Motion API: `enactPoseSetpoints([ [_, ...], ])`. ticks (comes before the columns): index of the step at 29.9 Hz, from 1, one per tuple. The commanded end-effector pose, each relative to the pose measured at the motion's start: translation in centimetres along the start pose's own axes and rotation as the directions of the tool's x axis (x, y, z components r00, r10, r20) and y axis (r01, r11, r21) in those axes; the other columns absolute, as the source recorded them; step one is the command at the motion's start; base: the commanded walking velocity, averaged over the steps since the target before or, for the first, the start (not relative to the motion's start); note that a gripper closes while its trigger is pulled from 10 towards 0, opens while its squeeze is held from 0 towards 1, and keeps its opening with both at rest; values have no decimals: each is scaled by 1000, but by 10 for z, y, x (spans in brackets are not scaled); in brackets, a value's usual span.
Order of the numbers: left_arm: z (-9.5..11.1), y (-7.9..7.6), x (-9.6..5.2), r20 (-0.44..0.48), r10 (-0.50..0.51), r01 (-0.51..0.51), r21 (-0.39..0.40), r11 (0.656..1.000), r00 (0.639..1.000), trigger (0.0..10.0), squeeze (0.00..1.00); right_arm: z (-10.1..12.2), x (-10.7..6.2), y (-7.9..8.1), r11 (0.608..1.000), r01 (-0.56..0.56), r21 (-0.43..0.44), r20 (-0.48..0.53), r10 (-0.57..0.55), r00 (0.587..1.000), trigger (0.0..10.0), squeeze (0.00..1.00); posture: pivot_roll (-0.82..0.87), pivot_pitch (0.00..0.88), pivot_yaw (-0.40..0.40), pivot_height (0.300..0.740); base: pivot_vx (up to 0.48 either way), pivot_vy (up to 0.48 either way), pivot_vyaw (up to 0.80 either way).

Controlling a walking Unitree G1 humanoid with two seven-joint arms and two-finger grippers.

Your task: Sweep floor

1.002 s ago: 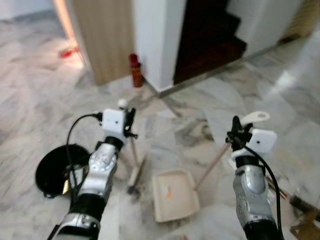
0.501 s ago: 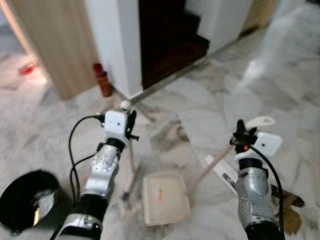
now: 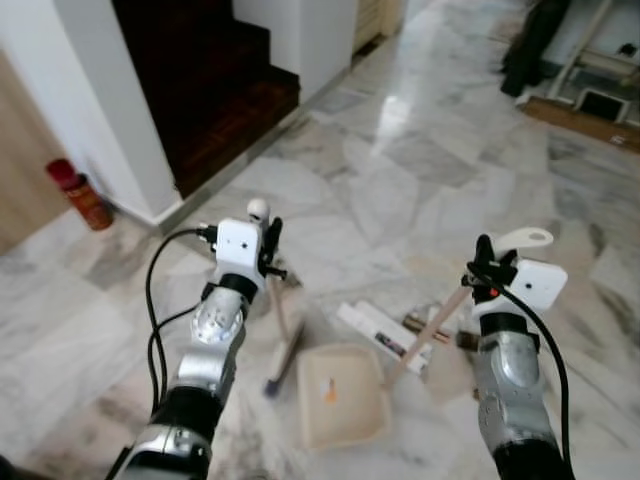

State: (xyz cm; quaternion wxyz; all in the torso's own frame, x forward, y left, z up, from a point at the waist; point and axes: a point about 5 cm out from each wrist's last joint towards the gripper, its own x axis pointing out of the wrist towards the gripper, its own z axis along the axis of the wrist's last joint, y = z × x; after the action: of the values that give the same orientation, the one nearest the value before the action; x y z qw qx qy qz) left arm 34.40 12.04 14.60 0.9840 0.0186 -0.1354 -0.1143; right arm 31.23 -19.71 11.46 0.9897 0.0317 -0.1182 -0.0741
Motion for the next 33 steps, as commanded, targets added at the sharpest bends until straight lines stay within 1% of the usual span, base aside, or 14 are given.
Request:
enactPoseSetpoints([
  [1,10,2,3,50,-1,0,22,1000,999,10000,0,8,2,-6,1000,21,7,36,-22,999,10000,0,66,137,-22,740,259,0,-781],
  [7,10,2,4,51,-1,0,22,1000,999,10000,0,13,5,-7,1000,26,-5,57,-26,998,10000,0,65,136,-22,740,261,0,-781],
  [12,11,2,4,52,-2,1,22,1000,999,10000,0,18,7,-6,1000,22,6,71,-22,997,10000,0,63,136,-23,740,259,0,-775],
  [20,11,2,3,52,-1,0,22,1000,999,10000,0,26,9,-5,1000,20,0,100,-20,995,10000,0,63,138,-23,740,260,0,-743],
  [23,11,2,3,52,-2,1,21,1000,999,10000,0,29,10,-6,1000,23,2,115,-23,993,10000,0,62,138,-23,740,259,0,0],
  [30,11,2,3,53,-3,2,18,1000,999,10000,0,48,17,-8,1000,28,-8,177,-26,984,10000,0,60,136,-23,740,259,0,0],
  [33,11,1,3,53,-4,3,18,1000,999,10000,0,52,18,-8,1000,26,-8,191,-24,981,10000,0,59,136,-23,740,259,0,0],
])
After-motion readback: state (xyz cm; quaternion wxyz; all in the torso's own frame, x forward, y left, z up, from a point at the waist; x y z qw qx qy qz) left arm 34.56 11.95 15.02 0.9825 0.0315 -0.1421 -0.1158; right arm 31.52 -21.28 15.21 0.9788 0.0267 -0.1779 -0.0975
